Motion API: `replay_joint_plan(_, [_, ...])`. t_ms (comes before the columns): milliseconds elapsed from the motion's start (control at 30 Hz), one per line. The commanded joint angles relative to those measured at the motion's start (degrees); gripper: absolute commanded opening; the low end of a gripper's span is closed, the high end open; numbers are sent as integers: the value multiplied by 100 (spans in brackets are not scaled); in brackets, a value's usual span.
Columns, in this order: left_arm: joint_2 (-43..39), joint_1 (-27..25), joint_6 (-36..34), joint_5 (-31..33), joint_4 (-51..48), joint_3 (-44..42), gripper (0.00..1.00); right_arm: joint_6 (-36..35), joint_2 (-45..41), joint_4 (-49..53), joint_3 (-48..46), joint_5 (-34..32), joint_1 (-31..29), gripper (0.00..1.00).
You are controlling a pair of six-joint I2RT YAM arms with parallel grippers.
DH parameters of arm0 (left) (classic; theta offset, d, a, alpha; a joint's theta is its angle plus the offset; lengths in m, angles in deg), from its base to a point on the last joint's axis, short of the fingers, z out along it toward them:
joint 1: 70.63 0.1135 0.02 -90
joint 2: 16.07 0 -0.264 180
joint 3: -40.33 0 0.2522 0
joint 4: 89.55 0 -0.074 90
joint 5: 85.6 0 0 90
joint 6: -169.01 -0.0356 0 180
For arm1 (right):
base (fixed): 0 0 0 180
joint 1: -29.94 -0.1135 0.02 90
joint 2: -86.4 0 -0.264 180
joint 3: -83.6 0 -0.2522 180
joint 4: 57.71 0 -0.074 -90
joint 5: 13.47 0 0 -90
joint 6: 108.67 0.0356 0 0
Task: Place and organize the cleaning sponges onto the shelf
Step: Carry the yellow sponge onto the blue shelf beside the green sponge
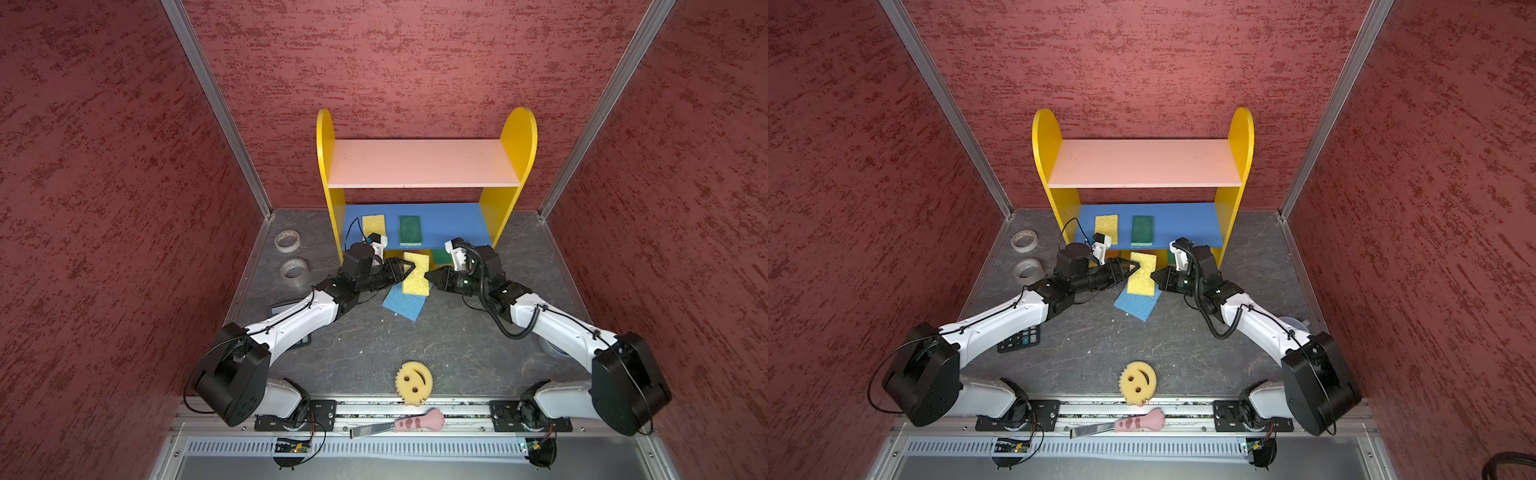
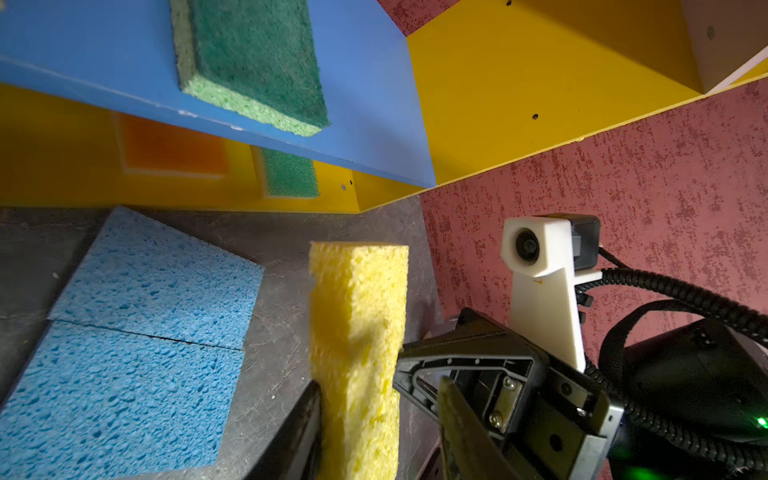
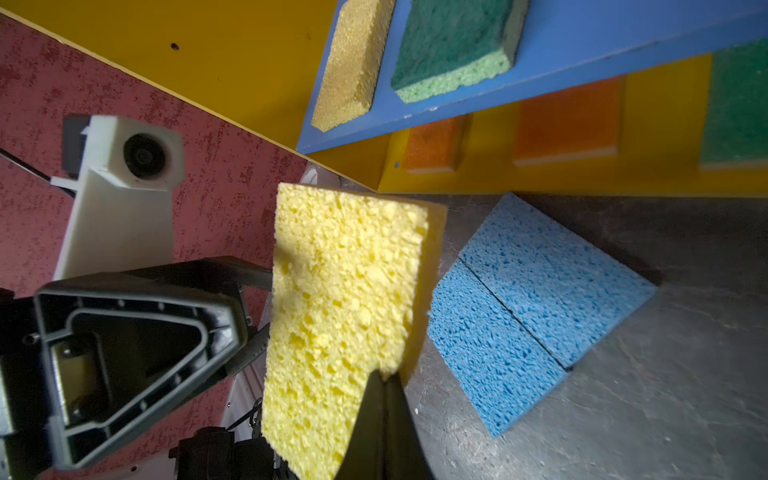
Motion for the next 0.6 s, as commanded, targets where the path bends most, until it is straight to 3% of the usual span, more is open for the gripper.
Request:
replay_joint_plan(0, [11, -137, -95, -179, 120, 135, 30, 216, -45, -739, 6, 376, -45, 0])
replay_joint_plan(133, [-26, -133, -124, -143, 51, 153, 12, 209, -83, -748, 39, 303, -45, 3])
replay_joint_plan(233, [-86, -137, -164, -71, -57, 169, 3, 213, -180, -764, -51, 145, -38, 27])
replay_joint_plan(400, [-224, -98, -202, 72, -85, 98, 0, 484, -431, -1158, -371, 88, -32, 61])
replay_joint_plan(567, [-297, 24, -92, 30, 38, 26, 0, 1302, -382, -2258, -861, 475, -36, 70])
